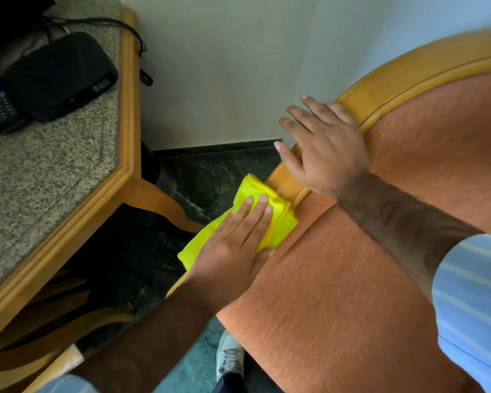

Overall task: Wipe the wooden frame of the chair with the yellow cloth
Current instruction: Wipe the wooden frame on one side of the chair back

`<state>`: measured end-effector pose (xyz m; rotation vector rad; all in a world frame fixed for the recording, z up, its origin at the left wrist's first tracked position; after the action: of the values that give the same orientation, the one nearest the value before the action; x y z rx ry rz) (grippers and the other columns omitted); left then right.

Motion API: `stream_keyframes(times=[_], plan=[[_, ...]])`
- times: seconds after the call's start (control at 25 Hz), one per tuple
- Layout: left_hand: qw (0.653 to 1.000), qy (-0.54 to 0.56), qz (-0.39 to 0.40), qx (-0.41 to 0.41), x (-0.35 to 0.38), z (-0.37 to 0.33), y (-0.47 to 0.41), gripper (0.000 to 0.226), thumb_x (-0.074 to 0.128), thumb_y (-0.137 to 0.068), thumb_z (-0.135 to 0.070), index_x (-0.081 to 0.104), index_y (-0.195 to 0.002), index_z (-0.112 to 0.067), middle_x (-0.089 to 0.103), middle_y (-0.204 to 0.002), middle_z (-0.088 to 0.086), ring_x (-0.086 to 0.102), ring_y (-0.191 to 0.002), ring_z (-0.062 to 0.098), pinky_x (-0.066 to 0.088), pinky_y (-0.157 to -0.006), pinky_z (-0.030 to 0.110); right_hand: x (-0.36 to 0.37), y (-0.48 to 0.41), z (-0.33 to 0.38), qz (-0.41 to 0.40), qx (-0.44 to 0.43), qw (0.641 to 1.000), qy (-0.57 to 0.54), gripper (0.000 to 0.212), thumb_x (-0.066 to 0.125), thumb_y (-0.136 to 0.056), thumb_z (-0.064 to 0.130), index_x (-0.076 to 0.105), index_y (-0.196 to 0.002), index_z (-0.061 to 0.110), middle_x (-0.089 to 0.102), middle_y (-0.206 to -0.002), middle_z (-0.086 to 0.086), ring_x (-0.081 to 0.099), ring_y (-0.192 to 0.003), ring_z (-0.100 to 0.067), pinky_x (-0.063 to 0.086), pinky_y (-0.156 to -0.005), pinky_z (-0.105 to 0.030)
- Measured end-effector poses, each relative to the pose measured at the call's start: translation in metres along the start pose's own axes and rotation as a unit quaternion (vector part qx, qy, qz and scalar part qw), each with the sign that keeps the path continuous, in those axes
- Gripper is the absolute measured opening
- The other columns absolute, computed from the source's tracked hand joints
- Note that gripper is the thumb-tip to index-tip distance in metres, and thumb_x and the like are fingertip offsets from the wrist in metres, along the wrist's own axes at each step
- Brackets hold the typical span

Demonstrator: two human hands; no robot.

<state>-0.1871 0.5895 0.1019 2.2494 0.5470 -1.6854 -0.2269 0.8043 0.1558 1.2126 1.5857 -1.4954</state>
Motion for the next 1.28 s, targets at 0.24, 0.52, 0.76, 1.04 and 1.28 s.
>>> stream_keyframes(times=[0.24, 0.52, 0.76, 1.04, 1.28], plan=[[0.994, -0.100, -0.019, 0.026, -0.011, 0.003, 0.027, 0.062, 0.050, -0.102, -0.046, 0.049, -0.150, -0.008, 0.043, -0.161, 0.010, 0.040, -0.150, 0.030, 0.052, -0.108, 0.050, 0.000, 0.000, 0.001, 0.015, 0.008, 1.000, -0.005, 0.059, 0.031, -0.104, 0.056, 0.062, -0.135, 0.017, 0.063, -0.146, -0.004, 0.046, -0.147, -0.027, 0.037, -0.117, -0.046], [0.998, -0.029, -0.045, 0.020, -0.017, 0.003, 0.019, 0.053, 0.057, -0.100, -0.041, 0.058, -0.144, -0.011, 0.053, -0.155, 0.005, 0.049, -0.145, 0.025, 0.056, -0.105, 0.045, 0.000, 0.001, 0.000, -0.001, -0.004, 1.000, 0.008, 0.059, 0.033, -0.105, 0.057, 0.063, -0.134, 0.016, 0.065, -0.143, -0.006, 0.049, -0.145, -0.029, 0.039, -0.114, -0.046], [0.995, -0.071, -0.038, 0.052, -0.027, 0.014, 0.048, 0.049, 0.061, -0.098, -0.041, 0.067, -0.135, -0.010, 0.062, -0.146, 0.007, 0.058, -0.137, 0.025, 0.060, -0.099, 0.041, 0.001, 0.001, 0.001, -0.020, 0.004, 1.000, 0.001, 0.060, 0.033, -0.104, 0.058, 0.065, -0.132, 0.015, 0.067, -0.141, -0.006, 0.050, -0.144, -0.029, 0.041, -0.113, -0.046], [0.999, 0.012, -0.028, -0.011, -0.009, -0.011, -0.031, 0.059, 0.047, -0.106, -0.039, 0.036, -0.158, -0.013, 0.029, -0.169, 0.004, 0.022, -0.158, 0.025, 0.036, -0.123, 0.047, 0.004, 0.000, 0.002, -0.017, -0.004, 1.000, 0.010, 0.059, 0.033, -0.104, 0.058, 0.064, -0.132, 0.017, 0.067, -0.141, -0.005, 0.050, -0.143, -0.028, 0.041, -0.112, -0.047], [0.999, -0.012, -0.022, 0.025, -0.013, 0.017, 0.051, 0.055, 0.060, -0.100, -0.037, 0.053, -0.148, -0.012, 0.049, -0.158, 0.004, 0.044, -0.148, 0.025, 0.054, -0.106, 0.048, 0.000, 0.000, 0.001, 0.003, 0.004, 1.000, 0.000, 0.060, 0.031, -0.104, 0.057, 0.062, -0.135, 0.015, 0.065, -0.143, -0.007, 0.048, -0.146, -0.029, 0.040, -0.114, -0.048]])
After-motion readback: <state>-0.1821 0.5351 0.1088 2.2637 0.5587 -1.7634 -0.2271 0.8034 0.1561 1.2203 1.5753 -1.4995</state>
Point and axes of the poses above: each hand's wrist, its own y-axis away from the middle knuckle, its own x-axis out of the palm, z = x × y, the point moved 7 cm from there along -y, towards the middle knuckle
